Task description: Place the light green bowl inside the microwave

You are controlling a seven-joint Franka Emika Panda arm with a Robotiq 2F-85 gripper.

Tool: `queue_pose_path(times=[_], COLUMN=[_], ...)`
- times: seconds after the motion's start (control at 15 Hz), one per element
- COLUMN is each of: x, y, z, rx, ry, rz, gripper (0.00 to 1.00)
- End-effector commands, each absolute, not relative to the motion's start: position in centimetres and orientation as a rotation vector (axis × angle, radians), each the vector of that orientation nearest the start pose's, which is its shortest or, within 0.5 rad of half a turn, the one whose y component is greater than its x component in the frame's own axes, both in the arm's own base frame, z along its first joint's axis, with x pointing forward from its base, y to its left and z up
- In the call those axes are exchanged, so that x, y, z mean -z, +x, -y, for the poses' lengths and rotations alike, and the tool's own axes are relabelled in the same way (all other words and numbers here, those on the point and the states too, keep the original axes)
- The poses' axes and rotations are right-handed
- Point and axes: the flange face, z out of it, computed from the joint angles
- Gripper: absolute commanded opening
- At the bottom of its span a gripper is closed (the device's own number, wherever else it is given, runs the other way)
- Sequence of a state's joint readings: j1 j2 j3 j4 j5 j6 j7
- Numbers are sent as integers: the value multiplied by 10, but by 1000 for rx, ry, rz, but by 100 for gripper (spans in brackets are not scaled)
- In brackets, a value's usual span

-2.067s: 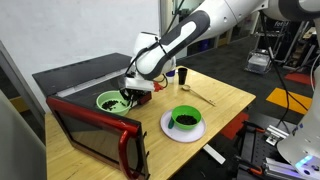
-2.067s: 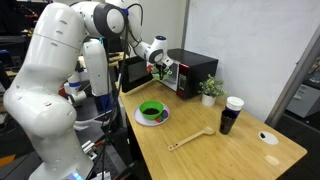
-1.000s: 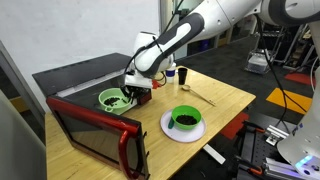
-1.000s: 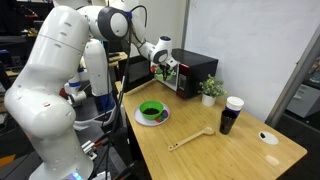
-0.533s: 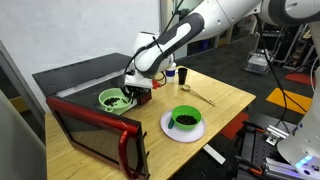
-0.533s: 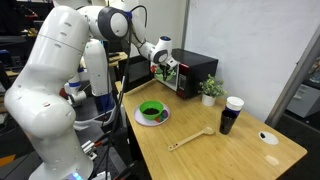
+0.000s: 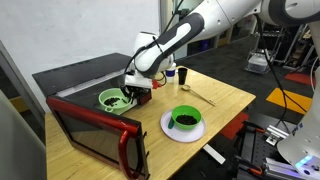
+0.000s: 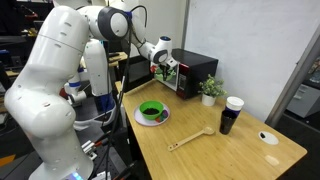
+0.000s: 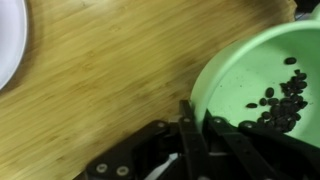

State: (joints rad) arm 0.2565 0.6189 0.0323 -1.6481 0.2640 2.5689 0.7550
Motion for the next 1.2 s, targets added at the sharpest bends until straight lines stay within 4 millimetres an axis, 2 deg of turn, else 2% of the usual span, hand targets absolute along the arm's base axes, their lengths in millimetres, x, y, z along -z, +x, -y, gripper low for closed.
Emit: queue_pose_path(times=[0.0, 0.53, 1.13], x=[-285, -288, -281], y=[691, 699, 721], z=[-197, -212, -226], rx=[235, 238, 210], ry=[-2654, -2649, -2631], rz=[-943, -1009, -1109], gripper=[2, 2, 2])
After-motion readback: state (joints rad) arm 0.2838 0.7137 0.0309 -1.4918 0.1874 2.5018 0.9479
